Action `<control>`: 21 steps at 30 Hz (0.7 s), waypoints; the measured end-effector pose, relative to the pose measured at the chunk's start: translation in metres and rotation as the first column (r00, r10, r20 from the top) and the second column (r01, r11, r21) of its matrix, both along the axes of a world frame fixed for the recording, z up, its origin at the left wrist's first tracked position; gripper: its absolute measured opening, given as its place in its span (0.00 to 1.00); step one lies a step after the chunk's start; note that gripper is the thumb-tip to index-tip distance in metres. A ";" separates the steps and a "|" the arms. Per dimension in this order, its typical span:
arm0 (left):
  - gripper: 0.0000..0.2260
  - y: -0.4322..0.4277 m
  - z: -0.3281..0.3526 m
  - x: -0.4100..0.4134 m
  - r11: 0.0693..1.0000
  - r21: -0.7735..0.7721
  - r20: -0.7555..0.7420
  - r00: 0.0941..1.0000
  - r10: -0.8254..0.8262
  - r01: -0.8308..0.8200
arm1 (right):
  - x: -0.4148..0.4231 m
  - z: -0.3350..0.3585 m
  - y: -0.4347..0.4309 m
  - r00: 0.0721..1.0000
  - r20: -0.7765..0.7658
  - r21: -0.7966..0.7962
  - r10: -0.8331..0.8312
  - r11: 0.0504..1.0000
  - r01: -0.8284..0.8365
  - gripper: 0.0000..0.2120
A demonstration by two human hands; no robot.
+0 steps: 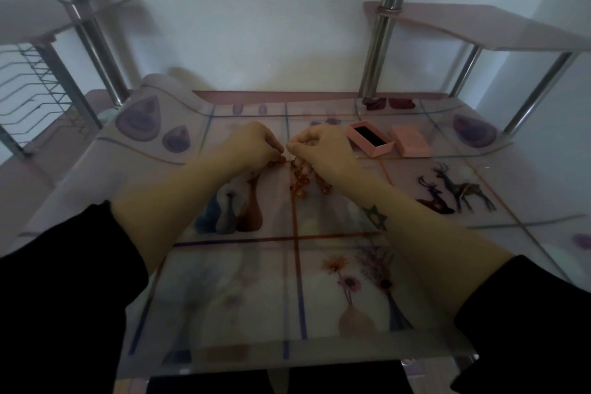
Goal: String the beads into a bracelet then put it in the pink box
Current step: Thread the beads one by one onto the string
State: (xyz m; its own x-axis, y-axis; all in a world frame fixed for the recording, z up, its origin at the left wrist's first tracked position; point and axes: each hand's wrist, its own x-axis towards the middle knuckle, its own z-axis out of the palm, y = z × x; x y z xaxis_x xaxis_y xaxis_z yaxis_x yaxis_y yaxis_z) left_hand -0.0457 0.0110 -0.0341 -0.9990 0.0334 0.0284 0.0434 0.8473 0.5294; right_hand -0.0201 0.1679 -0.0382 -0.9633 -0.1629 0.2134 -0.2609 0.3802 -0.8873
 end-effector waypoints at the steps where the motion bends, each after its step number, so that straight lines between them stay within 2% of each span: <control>1: 0.04 0.000 -0.001 0.000 1.000 0.009 0.004 1.000 0.004 -0.004 | 0.000 0.000 0.000 1.000 0.000 0.006 -0.001 1.000 0.001 0.04; 7: 0.06 -0.007 -0.006 -0.001 0.999 0.044 -0.030 0.999 0.031 -0.029 | 0.002 -0.001 0.000 1.000 -0.006 0.037 -0.008 0.999 0.008 0.02; 14: 0.08 -0.005 -0.003 0.001 1.000 -0.005 0.011 1.000 0.004 -0.004 | 0.003 0.001 -0.003 1.000 0.000 0.071 0.005 0.997 -0.005 0.03; 18: 0.08 -0.002 0.000 0.005 0.998 -0.065 -0.021 1.000 -0.012 0.010 | 0.004 0.000 -0.002 1.000 0.004 0.063 -0.005 0.998 0.005 0.03; 21: 0.08 -0.002 -0.001 0.006 0.999 -0.052 -0.023 1.000 -0.006 0.004 | 0.005 0.001 -0.002 1.000 0.001 0.059 -0.006 0.998 0.006 0.02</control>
State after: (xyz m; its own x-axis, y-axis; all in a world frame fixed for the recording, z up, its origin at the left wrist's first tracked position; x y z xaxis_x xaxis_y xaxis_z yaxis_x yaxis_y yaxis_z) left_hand -0.0395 0.0087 -0.0348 -0.9980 0.0405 0.0495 0.0594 0.8731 0.4839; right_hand -0.0149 0.1663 -0.0375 -0.9647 -0.1692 0.2020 -0.2569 0.4335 -0.8637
